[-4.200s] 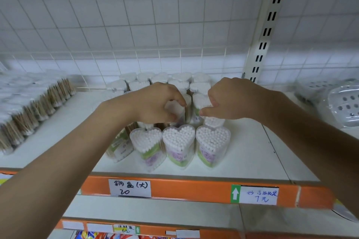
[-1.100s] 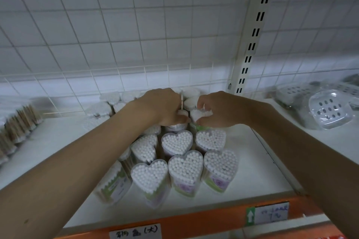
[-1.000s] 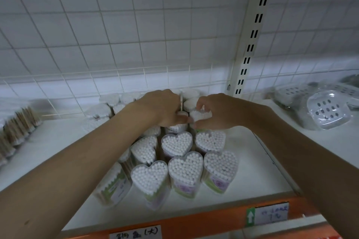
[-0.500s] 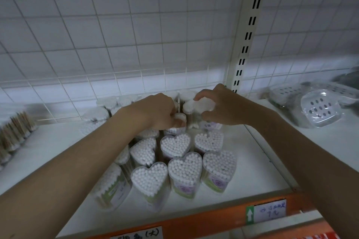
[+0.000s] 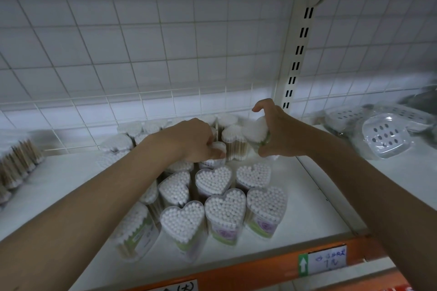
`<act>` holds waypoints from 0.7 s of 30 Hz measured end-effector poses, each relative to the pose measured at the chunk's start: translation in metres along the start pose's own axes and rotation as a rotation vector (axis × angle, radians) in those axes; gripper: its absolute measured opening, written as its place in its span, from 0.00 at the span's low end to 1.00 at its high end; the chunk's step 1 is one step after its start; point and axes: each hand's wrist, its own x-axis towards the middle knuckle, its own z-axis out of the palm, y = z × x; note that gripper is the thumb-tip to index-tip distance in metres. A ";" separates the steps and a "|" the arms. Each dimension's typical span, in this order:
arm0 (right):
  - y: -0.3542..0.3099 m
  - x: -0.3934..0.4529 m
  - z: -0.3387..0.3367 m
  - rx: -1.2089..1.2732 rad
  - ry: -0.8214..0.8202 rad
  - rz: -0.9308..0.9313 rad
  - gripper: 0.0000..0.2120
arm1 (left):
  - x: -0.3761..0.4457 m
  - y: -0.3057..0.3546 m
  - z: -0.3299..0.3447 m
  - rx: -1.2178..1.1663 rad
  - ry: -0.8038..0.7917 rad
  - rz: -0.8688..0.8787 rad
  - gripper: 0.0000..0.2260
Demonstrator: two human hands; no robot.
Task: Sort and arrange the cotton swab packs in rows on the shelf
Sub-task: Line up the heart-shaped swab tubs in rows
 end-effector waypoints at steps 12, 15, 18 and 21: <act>-0.004 -0.004 -0.013 0.327 0.142 -0.037 0.23 | -0.003 0.001 -0.001 0.000 -0.008 -0.012 0.22; -0.004 -0.005 -0.011 0.402 0.071 -0.064 0.25 | -0.004 0.001 -0.002 0.003 -0.013 -0.006 0.20; -0.003 -0.004 -0.010 0.298 0.023 -0.029 0.28 | -0.006 0.000 -0.002 -0.017 -0.012 0.000 0.17; -0.003 -0.003 -0.010 0.141 -0.025 -0.005 0.30 | -0.007 -0.001 -0.003 -0.011 -0.009 0.004 0.17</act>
